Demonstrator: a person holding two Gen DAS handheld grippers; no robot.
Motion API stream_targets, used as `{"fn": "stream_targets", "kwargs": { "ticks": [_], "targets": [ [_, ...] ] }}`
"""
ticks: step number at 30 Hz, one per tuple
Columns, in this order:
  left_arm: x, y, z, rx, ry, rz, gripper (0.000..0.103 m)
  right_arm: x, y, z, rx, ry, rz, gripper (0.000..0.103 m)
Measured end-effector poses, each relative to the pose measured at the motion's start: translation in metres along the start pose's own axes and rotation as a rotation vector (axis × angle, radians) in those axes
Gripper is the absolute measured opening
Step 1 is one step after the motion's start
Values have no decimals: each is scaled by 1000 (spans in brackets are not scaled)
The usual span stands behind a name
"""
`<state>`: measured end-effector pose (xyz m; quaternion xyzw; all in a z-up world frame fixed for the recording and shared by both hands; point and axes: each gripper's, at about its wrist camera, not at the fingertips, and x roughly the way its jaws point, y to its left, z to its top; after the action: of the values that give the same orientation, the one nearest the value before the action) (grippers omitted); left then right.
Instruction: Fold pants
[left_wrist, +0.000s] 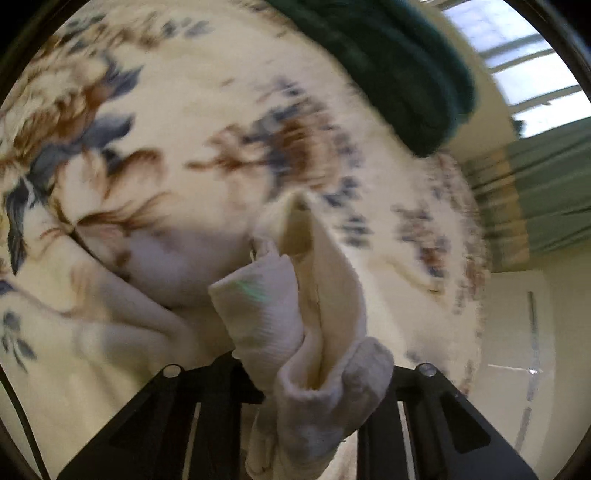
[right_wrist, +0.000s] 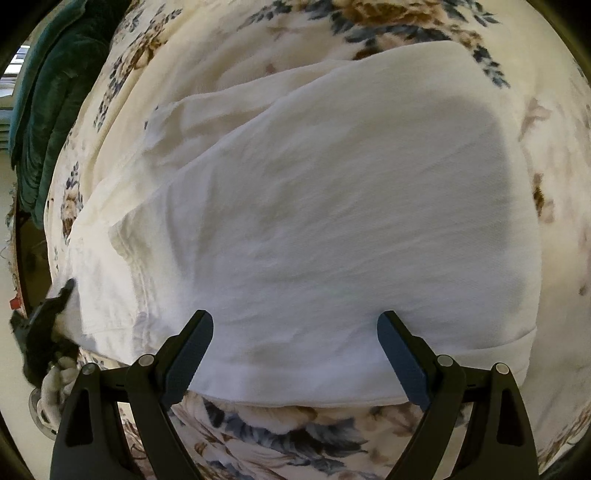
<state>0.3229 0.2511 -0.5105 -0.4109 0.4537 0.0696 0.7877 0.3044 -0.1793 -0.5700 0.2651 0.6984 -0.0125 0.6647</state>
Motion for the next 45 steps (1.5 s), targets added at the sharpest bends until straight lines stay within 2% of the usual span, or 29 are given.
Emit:
{"fn": "stream_targets", "kwargs": {
  "ticks": [3, 6, 7, 8, 10, 12, 15, 19, 22, 26, 28, 29, 31, 32, 33, 35, 38, 41, 43, 45],
  "targets": [
    [-31, -50, -17, 118, -35, -61, 16, -9, -8, 0, 12, -20, 3, 93],
    [-49, -99, -49, 180, 3, -176, 15, -24, -23, 1, 38, -50, 12, 93],
    [-50, -112, -61, 188, 24, -208, 15, -30, -31, 1, 51, -63, 21, 93],
    [-46, -129, -78, 193, 74, -262, 15, -37, -39, 2, 66, -76, 31, 93],
    [-32, -150, -111, 182, 151, -319, 15, -50, -57, 2, 99, -101, 45, 93],
    [-9, -167, -144, 192, 230, -328, 15, -57, -73, 3, 120, -112, 56, 93],
    [38, -176, -197, 208, 349, -290, 15, -64, -101, 5, 168, -96, 53, 93],
    [90, -164, -241, 245, 447, -193, 14, -70, -130, 11, 203, -94, 69, 93],
    [102, -156, -246, 242, 464, -175, 15, -69, -145, 17, 218, -72, 110, 93],
    [96, -164, -241, 266, 473, -154, 16, -64, -146, 27, 190, -41, 173, 93],
    [95, -173, -240, 291, 487, -117, 17, -63, -142, 31, 175, -30, 198, 93],
    [87, -180, -236, 318, 481, -87, 21, -62, -138, 35, 176, -18, 229, 93],
    [67, -188, -232, 349, 469, -68, 51, -61, -135, 40, 195, 5, 287, 93],
    [59, -190, -230, 360, 454, -60, 95, -60, -135, 45, 207, 16, 306, 93],
    [46, -189, -228, 370, 437, -71, 103, -58, -135, 49, 220, 33, 332, 93],
    [30, -192, -222, 378, 416, -81, 103, -58, -133, 54, 235, 45, 372, 93],
    [8, -191, -207, 409, 364, -40, 103, -65, -119, 56, 216, 34, 434, 93],
    [-8, -175, -193, 451, 287, 78, 103, -66, -98, 53, 151, 38, 424, 93],
    [-8, -163, -183, 495, 239, 176, 103, -59, -85, 52, 107, 48, 339, 93],
    [-4, -147, -173, 508, 217, 242, 103, -43, -72, 50, 75, 74, 331, 93]
  ]
}}
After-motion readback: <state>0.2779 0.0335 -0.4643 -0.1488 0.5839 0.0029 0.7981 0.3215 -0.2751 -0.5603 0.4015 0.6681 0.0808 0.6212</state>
